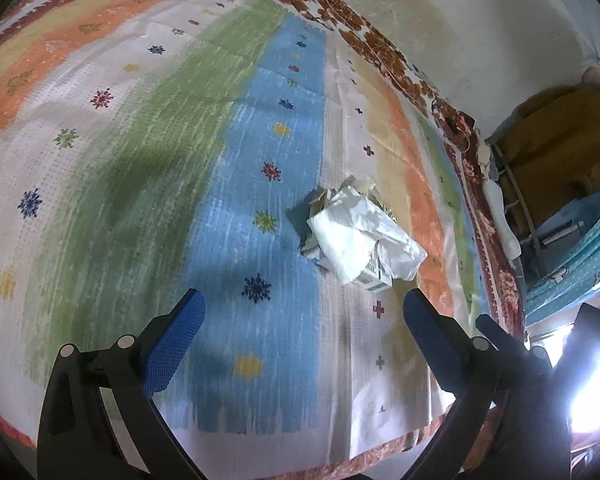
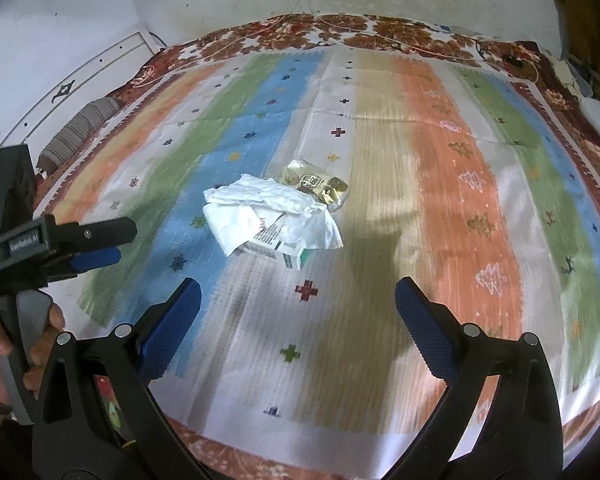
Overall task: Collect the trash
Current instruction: 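Close the left tool on the white tissue while the right tool closes on white paper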
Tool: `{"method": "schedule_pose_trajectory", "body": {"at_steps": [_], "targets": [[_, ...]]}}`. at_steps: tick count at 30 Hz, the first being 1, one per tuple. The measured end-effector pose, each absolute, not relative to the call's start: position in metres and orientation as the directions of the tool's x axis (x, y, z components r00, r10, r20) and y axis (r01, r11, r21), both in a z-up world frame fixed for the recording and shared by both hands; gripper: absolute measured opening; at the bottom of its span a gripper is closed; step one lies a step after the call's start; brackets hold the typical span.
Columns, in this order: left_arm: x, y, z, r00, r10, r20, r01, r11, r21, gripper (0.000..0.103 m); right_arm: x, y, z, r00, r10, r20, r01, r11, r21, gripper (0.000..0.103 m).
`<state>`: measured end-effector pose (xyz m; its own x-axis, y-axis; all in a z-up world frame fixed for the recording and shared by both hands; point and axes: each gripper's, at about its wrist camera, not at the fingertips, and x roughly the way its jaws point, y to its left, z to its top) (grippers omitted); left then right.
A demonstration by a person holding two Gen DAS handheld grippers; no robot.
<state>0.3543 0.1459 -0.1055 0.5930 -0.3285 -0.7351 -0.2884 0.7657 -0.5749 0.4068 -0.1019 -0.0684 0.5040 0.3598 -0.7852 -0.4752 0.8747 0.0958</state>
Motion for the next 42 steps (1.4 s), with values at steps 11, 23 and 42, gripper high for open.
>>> {"method": "schedule_pose_trajectory", "body": {"at_steps": [11, 23, 42], "targets": [[0.388, 0.143, -0.123, 0.568, -0.382, -0.73, -0.235, 0.774, -0.588, 0.096, 0.432, -0.09, -0.086, 0.483, 0.375, -0.791, -0.515, 0.853, 0.089, 0.09], [0.42, 0.143, -0.141, 0.559, -0.443, -0.701, -0.218, 0.737, -0.64, 0.078, 0.468, -0.081, -0.114, 0.441, 0.37, -0.818, -0.507, 0.855, 0.113, 0.067], [0.428, 0.133, -0.144, 0.583, -0.477, -0.658, -0.161, 0.726, -0.669, 0.042, 0.493, -0.099, -0.126, 0.461, 0.378, -0.803, -0.392, 0.898, 0.198, 0.002]]}}
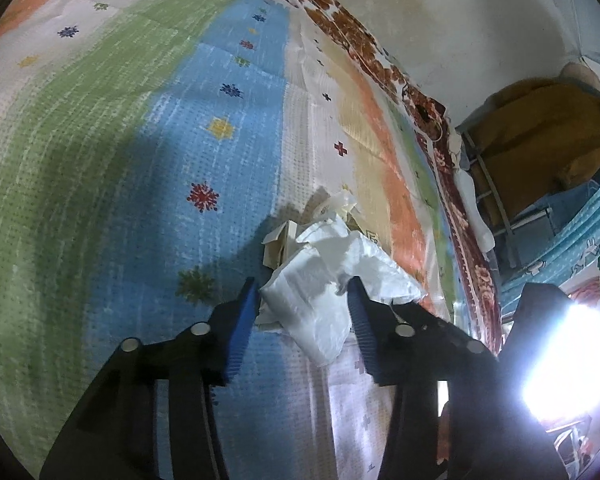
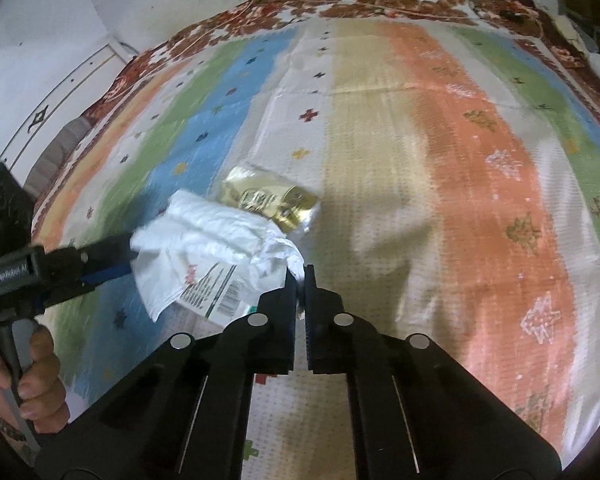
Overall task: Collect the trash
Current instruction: 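Close the left tool on the white tissue while the right tool closes on white paper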
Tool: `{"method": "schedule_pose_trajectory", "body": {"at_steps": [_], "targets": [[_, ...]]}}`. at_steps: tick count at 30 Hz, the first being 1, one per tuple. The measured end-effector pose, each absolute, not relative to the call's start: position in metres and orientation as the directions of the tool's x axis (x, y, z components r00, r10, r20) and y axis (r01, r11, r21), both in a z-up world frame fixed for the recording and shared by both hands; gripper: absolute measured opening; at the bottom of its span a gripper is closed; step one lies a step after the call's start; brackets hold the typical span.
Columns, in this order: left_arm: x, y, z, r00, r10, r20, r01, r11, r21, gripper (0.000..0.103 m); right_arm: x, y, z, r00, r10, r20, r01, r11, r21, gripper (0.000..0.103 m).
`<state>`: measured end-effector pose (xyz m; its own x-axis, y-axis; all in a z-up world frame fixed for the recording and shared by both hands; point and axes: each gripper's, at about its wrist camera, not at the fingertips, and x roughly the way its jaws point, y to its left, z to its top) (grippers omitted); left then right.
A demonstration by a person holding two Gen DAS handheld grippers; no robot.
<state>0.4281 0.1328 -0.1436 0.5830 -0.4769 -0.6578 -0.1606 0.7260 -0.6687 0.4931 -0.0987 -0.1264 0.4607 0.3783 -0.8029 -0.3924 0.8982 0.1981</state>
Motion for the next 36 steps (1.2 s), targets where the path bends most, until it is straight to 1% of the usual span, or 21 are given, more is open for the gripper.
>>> {"method": "schedule_pose_trajectory", "body": {"at_steps": [2, 3, 4, 6, 8, 10, 13, 17, 20, 25, 27, 28, 29, 30, 31, 32, 35, 36], "targets": [[0.428, 0.131, -0.143, 0.583, -0.477, -0.658, -0.151, 0.732, -0.664, 0.039, 0.494, -0.102, -0.123, 0.484, 0.365, -0.795, -0.376, 0.907, 0.187, 0.002], [0.428, 0.129, -0.142, 0.582, -0.474, -0.661, -0.148, 0.737, -0.659, 0.035, 0.495, -0.103, -0.122, 0.492, 0.358, -0.793, -0.371, 0.911, 0.182, 0.002], [0.428, 0.128, -0.142, 0.58, -0.471, -0.665, -0.146, 0.743, -0.653, 0.029, 0.497, -0.105, -0.121, 0.501, 0.346, -0.793, -0.363, 0.916, 0.171, 0.002], [0.428, 0.128, -0.142, 0.577, -0.471, -0.667, -0.144, 0.746, -0.65, 0.025, 0.498, -0.108, -0.121, 0.511, 0.326, -0.795, -0.347, 0.925, 0.157, 0.001], [0.427, 0.128, -0.14, 0.581, -0.469, -0.665, -0.137, 0.749, -0.648, 0.023, 0.499, -0.112, -0.122, 0.517, 0.3, -0.802, -0.329, 0.934, 0.138, 0.001], [0.426, 0.128, -0.138, 0.586, -0.467, -0.662, -0.131, 0.751, -0.647, 0.017, 0.5, -0.115, -0.124, 0.518, 0.275, -0.81, -0.312, 0.942, 0.12, 0.001], [0.425, 0.131, -0.132, 0.602, -0.459, -0.654, -0.131, 0.751, -0.647, 0.014, 0.503, -0.123, -0.125, 0.525, 0.245, -0.815, -0.28, 0.954, 0.106, 0.001], [0.422, 0.138, -0.122, 0.625, -0.449, -0.639, -0.136, 0.743, -0.655, 0.009, 0.504, -0.132, -0.122, 0.524, 0.249, -0.814, -0.256, 0.958, 0.128, 0.001], [0.418, 0.137, -0.116, 0.629, -0.456, -0.629, -0.132, 0.735, -0.665, 0.008, 0.499, -0.132, -0.118, 0.531, 0.25, -0.81, -0.269, 0.956, 0.118, 0.001], [0.417, 0.129, -0.116, 0.615, -0.444, -0.652, -0.131, 0.758, -0.639, 0.008, 0.489, -0.133, -0.105, 0.542, 0.261, -0.799, -0.285, 0.951, 0.117, 0.001], [0.417, 0.128, -0.117, 0.607, -0.438, -0.663, -0.137, 0.764, -0.63, 0.009, 0.486, -0.134, -0.1, 0.547, 0.267, -0.793, -0.291, 0.949, 0.119, 0.001], [0.418, 0.127, -0.118, 0.607, -0.425, -0.672, -0.146, 0.771, -0.62, 0.012, 0.485, -0.135, -0.097, 0.551, 0.269, -0.79, -0.294, 0.948, 0.118, 0.001], [0.418, 0.127, -0.118, 0.606, -0.42, -0.675, -0.15, 0.774, -0.615, 0.02, 0.484, -0.135, -0.095, 0.555, 0.27, -0.787, -0.298, 0.948, 0.115, 0.001], [0.419, 0.127, -0.118, 0.606, -0.42, -0.675, -0.151, 0.772, -0.617, 0.024, 0.483, -0.135, -0.094, 0.558, 0.268, -0.785, -0.298, 0.948, 0.112, 0.001], [0.42, 0.126, -0.118, 0.606, -0.418, -0.677, -0.153, 0.775, -0.614, 0.033, 0.483, -0.136, -0.093, 0.56, 0.268, -0.784, -0.298, 0.948, 0.111, 0.001], [0.421, 0.124, -0.119, 0.604, -0.408, -0.684, -0.153, 0.783, -0.602, 0.037, 0.484, -0.137, -0.093, 0.56, 0.268, -0.784, -0.297, 0.948, 0.112, 0.001], [0.424, 0.12, -0.122, 0.595, -0.387, -0.705, -0.156, 0.805, -0.573, 0.043, 0.485, -0.138, -0.095, 0.555, 0.267, -0.788, -0.294, 0.949, 0.115, 0.001], [0.425, 0.119, -0.124, 0.59, -0.381, -0.712, -0.156, 0.812, -0.563, 0.043, 0.486, -0.137, -0.096, 0.553, 0.267, -0.789, -0.297, 0.948, 0.113, 0.001]]}}
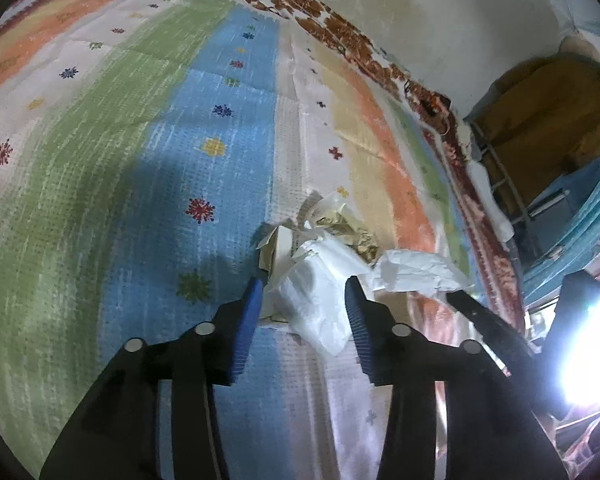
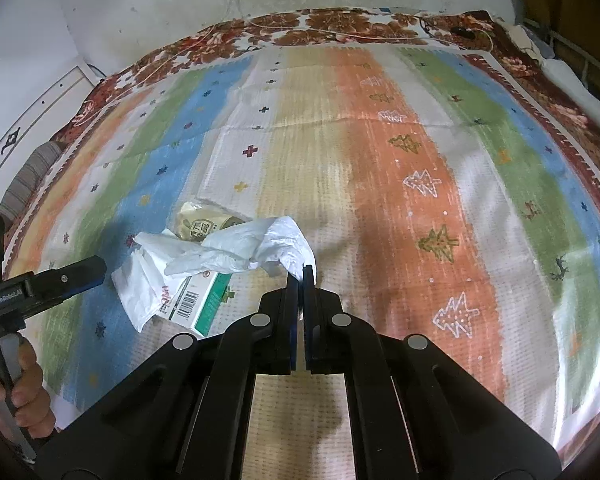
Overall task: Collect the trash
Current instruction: 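Lift the tissue and paper with both tools and carry them toward the bin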
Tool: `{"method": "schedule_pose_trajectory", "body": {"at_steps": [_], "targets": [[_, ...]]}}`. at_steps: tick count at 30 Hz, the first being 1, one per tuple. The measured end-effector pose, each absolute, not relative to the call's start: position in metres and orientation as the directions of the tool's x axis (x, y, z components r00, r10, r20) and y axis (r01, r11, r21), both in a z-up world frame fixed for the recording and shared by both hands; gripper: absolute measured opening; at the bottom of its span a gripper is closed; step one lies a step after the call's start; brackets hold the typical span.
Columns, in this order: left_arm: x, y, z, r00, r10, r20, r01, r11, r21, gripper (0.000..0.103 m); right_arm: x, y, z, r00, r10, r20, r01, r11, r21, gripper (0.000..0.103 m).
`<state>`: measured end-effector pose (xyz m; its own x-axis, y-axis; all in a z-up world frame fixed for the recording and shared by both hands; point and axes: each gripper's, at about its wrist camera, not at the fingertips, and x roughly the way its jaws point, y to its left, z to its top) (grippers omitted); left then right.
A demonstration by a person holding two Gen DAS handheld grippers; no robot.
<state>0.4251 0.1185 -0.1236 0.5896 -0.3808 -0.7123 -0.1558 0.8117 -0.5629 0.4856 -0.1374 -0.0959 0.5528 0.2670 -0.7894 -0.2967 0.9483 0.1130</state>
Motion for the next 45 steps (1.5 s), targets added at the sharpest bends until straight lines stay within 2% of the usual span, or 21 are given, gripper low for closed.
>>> {"method": "schedule_pose_trajectory", "body": {"at_steps": [6, 7, 8, 10, 14, 25, 34, 45], "targets": [[0.432, 0.105, -0.129, 0.557, -0.317, -0.768, -0.135, 0.877, -0.46, 0.044, 0.482, -0.133, -0.096, 0.549, 0.269, -0.791, -0.325, 0.941, 0.095, 0.001], [0.433, 0.102, -0.13, 0.549, -0.302, -0.779, -0.135, 0.888, -0.439, 0.042, 0.481, -0.132, -0.096, 0.55, 0.268, -0.791, -0.33, 0.94, 0.089, 0.001], [0.433, 0.099, -0.131, 0.542, -0.287, -0.79, -0.132, 0.899, -0.418, 0.028, 0.48, -0.131, -0.096, 0.55, 0.267, -0.791, -0.334, 0.939, 0.085, 0.001], [0.433, 0.095, -0.132, 0.535, -0.258, -0.804, -0.127, 0.917, -0.379, 0.016, 0.477, -0.129, -0.096, 0.551, 0.264, -0.792, -0.344, 0.936, 0.072, 0.001], [0.428, 0.089, -0.125, 0.549, -0.246, -0.799, -0.085, 0.934, -0.346, 0.01, 0.474, -0.127, -0.092, 0.557, 0.261, -0.789, -0.352, 0.934, 0.061, 0.001], [0.395, 0.093, -0.083, 0.606, -0.241, -0.758, -0.073, 0.932, -0.355, 0.005, 0.452, -0.128, -0.061, 0.585, 0.281, -0.761, -0.362, 0.93, 0.064, 0.001], [0.353, 0.094, -0.031, 0.66, -0.277, -0.698, -0.049, 0.911, -0.409, 0.004, 0.413, -0.13, -0.024, 0.619, 0.304, -0.724, -0.396, 0.917, 0.046, 0.001], [0.291, 0.079, 0.016, 0.714, -0.329, -0.618, -0.015, 0.875, -0.483, 0.004, 0.351, -0.125, 0.011, 0.623, 0.393, -0.676, -0.456, 0.885, 0.094, 0.001]]}}
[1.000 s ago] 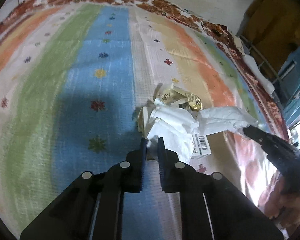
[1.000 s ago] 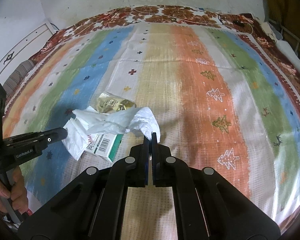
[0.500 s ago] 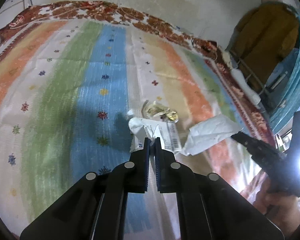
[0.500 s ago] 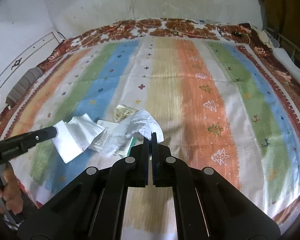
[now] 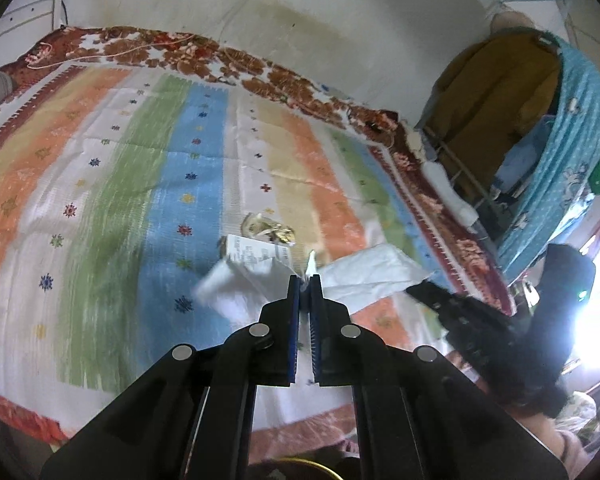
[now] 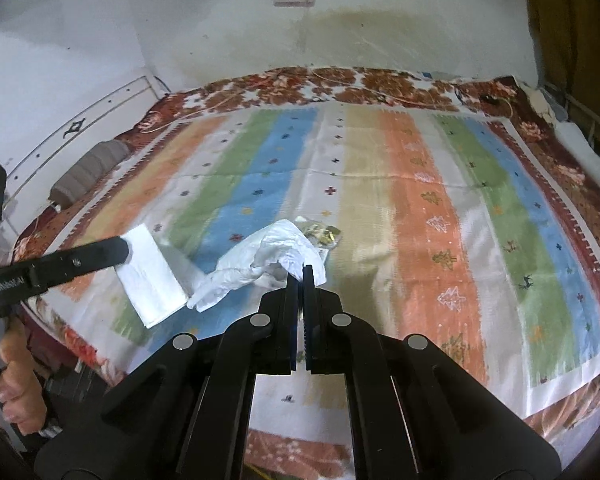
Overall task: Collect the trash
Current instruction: 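Lift the tissue and paper with both tools and carry them toward the bin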
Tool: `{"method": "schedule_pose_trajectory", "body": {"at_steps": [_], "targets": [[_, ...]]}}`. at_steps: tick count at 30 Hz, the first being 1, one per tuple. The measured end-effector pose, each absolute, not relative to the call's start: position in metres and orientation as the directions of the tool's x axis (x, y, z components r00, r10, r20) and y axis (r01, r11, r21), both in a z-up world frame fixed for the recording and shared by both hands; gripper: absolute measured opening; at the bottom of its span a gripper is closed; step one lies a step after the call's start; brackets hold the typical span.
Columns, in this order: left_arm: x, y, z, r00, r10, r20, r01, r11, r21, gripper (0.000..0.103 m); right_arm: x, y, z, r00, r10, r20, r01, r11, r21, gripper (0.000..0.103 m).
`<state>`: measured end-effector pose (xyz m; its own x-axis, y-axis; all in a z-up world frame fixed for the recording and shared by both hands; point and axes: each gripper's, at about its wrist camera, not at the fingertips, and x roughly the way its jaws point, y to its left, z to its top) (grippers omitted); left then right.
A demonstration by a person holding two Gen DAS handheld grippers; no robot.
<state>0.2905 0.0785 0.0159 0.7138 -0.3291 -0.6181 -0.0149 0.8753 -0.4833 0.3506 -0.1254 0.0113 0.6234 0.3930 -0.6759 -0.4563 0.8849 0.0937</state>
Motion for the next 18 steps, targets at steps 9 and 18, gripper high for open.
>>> {"method": "schedule_pose_trajectory", "body": {"at_steps": [9, 18], "targets": [[0.241, 0.073, 0.04, 0.749, -0.371, -0.55, 0.026, 0.845, -0.535, 0.004, 0.305, -0.131, 0.03, 0.617, 0.453, -0.644, -0.487, 0.862, 0.139, 0.001], [0.197, 0.071, 0.048, 0.763, -0.407, -0.503, 0.055, 0.815, -0.577, 0.004, 0.256, -0.136, 0.037, 0.633, 0.462, -0.621, -0.52, 0.848, 0.101, 0.001]]}}
